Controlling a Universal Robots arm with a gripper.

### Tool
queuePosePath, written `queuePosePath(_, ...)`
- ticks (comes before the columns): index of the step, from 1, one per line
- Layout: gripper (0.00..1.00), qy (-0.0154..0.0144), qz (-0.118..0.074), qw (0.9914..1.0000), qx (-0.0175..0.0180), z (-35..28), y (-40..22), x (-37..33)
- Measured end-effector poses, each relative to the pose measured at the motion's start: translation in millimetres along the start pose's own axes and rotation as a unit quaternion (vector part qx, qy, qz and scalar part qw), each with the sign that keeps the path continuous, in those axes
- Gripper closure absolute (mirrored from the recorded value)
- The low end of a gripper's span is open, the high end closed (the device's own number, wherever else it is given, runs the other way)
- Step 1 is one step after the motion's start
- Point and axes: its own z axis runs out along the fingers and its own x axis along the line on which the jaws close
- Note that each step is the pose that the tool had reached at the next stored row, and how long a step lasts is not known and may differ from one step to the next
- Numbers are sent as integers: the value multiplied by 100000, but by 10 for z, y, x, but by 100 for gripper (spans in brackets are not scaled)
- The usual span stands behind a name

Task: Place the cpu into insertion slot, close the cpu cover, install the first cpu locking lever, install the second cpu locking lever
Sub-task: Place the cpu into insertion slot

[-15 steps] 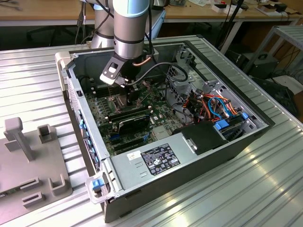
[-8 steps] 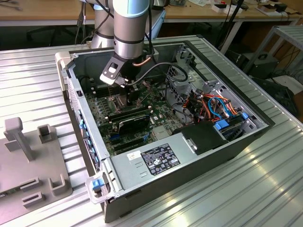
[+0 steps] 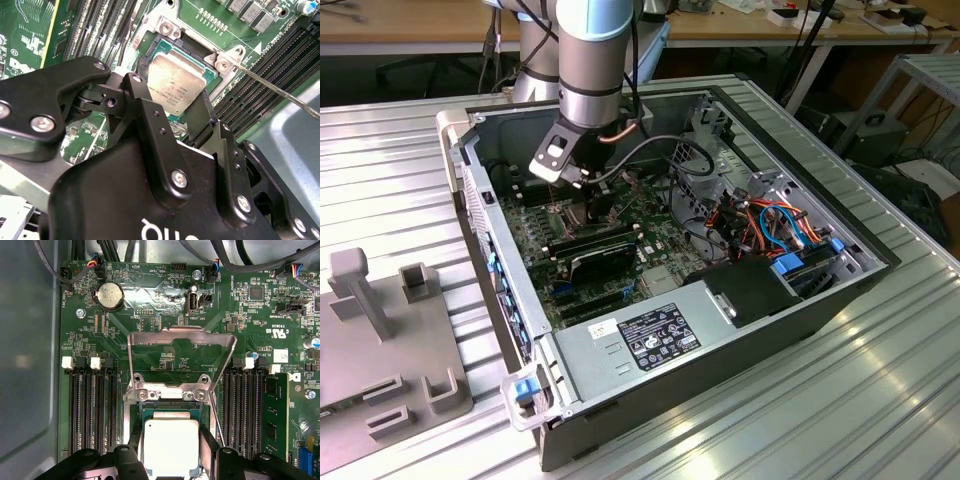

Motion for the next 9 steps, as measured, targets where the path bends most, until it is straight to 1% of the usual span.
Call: queuePosePath(9, 45, 23, 97, 100000, -1, 15, 9, -2)
